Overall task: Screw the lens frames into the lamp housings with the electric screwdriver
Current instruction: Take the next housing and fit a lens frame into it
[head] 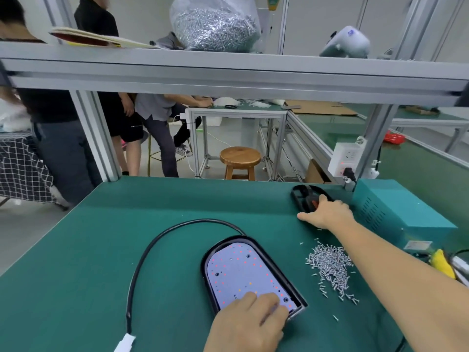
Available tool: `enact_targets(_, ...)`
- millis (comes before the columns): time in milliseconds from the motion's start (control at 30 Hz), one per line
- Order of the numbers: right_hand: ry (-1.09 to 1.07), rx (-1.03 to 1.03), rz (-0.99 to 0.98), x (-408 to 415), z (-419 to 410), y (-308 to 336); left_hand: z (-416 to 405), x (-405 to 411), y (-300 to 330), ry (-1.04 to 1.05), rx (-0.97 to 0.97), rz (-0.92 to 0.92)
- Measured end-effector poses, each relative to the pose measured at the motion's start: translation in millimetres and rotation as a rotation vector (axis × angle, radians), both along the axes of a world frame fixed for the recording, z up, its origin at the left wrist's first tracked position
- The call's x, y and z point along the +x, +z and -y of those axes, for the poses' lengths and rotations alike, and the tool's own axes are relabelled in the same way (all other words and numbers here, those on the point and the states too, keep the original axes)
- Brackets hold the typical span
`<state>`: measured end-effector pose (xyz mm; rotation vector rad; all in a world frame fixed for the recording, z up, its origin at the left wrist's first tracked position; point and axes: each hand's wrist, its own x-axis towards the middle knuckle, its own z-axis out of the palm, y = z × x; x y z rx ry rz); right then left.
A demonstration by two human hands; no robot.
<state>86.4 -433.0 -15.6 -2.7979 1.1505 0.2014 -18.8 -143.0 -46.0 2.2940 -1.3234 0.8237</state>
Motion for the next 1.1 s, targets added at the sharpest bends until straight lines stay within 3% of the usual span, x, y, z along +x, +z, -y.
enact_targets(200, 0.026, 0.026, 0.211, -3, -32, 17, 1, 2, -7, -0.022, -0.082, -0.033)
enact_targets(400, 0.241, 0.495, 0.57, -64, -87, 54, -4, -2, -11, -0.05, -0.074, -0.189)
enact_targets(467, 0.299, 0.526, 0.629, -88, -101, 63, -9, -2, -9, -0.072, -0.227, -0.398)
enact_targets(633, 0.412, 0.436, 0.71, -135, -141, 63, -16, 9, 28, -0.135, -0.911, -1.209)
enact_targets(700, 0.477, 0.377, 0.724, -148, -159, 57, -18, 17, 44, -0.305, -1.041, -1.461)
enact_targets(767, 0.523, 0.332, 0.73, -157, -176, 51, -21, 21, 59, -0.396, -1.104, -1.586)
enact_targets(1000, 0.586, 0.393, 0.714, -178, -188, 52, -38, 33, 69, -0.142, -1.24, -1.629)
enact_targets(1100, 0.611, 0.428, 0.688, -179, -188, 51, -43, 37, 70, -0.145, -1.254, -1.608)
